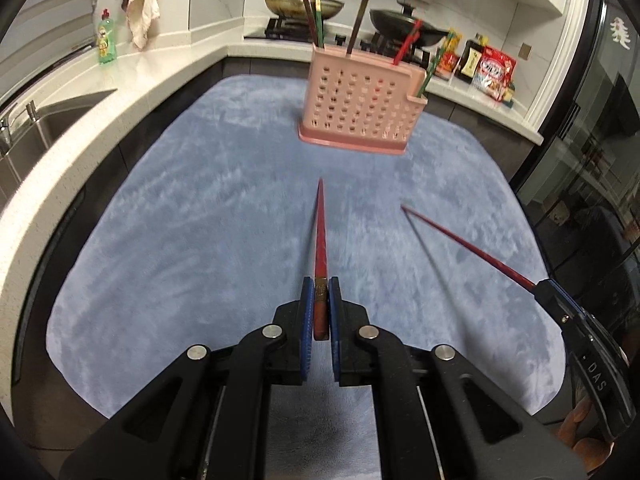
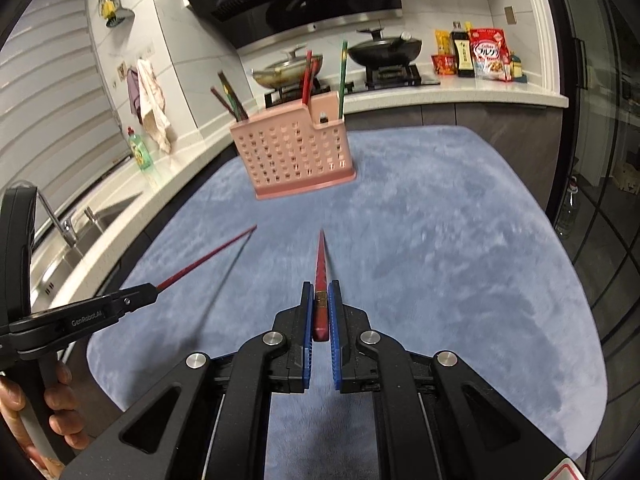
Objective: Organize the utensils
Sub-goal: 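Lift both dark red chopsticks and carry them over the pink basket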
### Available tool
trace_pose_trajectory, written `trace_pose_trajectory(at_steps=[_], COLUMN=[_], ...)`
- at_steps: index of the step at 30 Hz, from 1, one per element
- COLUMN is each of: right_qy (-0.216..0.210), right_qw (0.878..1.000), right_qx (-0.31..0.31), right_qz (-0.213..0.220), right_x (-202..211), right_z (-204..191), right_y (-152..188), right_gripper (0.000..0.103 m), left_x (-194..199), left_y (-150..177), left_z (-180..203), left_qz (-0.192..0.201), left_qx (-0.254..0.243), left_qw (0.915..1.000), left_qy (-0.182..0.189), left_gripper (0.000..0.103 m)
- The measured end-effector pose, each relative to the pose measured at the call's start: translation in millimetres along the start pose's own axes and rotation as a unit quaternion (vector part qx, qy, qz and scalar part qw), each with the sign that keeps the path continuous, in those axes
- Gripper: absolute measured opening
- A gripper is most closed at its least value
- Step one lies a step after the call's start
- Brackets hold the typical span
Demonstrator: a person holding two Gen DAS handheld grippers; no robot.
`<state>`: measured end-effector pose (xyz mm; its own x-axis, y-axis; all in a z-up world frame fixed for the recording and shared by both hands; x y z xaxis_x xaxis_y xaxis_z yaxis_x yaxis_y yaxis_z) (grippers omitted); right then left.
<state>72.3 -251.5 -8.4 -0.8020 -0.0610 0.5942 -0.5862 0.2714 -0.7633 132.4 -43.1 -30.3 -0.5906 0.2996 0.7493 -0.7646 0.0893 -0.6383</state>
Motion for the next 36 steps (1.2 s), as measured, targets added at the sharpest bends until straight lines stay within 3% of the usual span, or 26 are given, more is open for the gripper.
trace_pose_trajectory(at_steps=[11, 23, 36], right_qy=[-0.004, -0.030, -0.023], right_qw=[0.998, 0.996, 0.997], right_qx=[0.003, -0.011, 0.001], right_qz=[0.057, 0.080, 0.069], right_x=[35, 50, 32], right_z=[0, -2, -5], right_y=[-50, -82, -85], right_gripper=[0.007, 0.007, 0.007], left_x=[44, 83, 58], left_y=[-44, -96, -100], left_z=[-4, -1, 9], left_qz=[0.058, 0.114, 0.097], left_qx=[0.008, -0.004, -0.014], left_qw=[0.9983, 0.9934, 0.9950], left_qy=[0.005, 0.012, 0.018], left_gripper=[0.007, 0.007, 0.007])
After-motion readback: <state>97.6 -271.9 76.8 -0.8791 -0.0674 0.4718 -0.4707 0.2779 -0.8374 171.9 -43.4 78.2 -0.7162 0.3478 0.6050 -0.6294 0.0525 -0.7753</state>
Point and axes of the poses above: each gripper's, at about its wrist camera, not at the fingertips, and x roughly against the way its jaws point, z to its right, y to its underside, the point moved 10 cm from there along -x, roughly the way its jaws point
